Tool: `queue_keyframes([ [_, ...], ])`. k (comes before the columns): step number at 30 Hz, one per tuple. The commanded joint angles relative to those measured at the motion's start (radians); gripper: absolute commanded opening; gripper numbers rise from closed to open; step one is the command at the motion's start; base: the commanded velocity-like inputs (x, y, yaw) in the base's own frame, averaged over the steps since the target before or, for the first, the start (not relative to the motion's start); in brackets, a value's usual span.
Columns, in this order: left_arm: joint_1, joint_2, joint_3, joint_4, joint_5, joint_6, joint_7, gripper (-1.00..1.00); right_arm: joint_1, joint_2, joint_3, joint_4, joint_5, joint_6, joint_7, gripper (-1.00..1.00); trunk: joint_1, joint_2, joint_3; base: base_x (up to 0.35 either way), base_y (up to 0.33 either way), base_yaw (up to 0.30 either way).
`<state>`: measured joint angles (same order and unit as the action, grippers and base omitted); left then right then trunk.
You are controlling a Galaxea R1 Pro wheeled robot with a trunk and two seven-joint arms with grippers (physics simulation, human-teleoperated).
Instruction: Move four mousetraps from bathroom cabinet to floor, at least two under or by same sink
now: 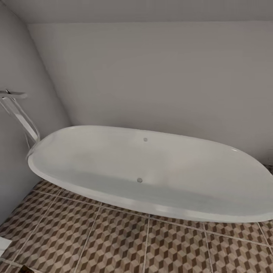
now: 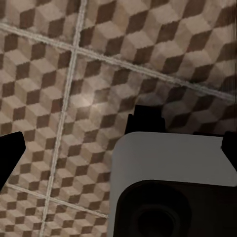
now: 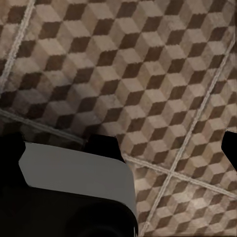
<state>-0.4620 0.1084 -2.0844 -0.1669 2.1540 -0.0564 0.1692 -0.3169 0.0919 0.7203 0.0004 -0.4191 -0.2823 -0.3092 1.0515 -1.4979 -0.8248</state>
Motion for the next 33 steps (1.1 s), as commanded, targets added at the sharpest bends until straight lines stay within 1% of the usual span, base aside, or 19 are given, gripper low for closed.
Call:
queue_keyframes([
  [1, -0.001, 0.001, -0.008, -0.006, 0.007, -0.006, 0.007, 1.00, -0.001, 0.001, 0.008, 0.001, -0.009, -0.003, -0.002, 1.00, 0.000, 0.000, 0.000, 0.000, 0.000, -0.232],
  [9, -0.001, -0.003, -0.008, -0.012, 0.007, -0.004, 0.006, 1.00, -0.001, -0.001, 0.008, 0.001, -0.008, -0.003, -0.002, 1.00, 0.000, 0.000, 0.009, 0.000, 0.000, -0.232],
  [14, -0.001, 0.000, -0.008, -0.007, 0.007, -0.005, 0.006, 1.00, -0.001, -0.003, 0.008, 0.001, -0.007, -0.003, -0.002, 1.00, 0.000, 0.000, 0.015, 0.000, 0.000, -0.232],
  [33, -0.001, -0.004, -0.008, -0.008, 0.007, -0.006, 0.006, 1.00, -0.001, 0.001, 0.008, 0.001, -0.009, -0.002, -0.002, 1.00, 0.000, 0.000, 0.036, 0.000, 0.000, -0.232],
])
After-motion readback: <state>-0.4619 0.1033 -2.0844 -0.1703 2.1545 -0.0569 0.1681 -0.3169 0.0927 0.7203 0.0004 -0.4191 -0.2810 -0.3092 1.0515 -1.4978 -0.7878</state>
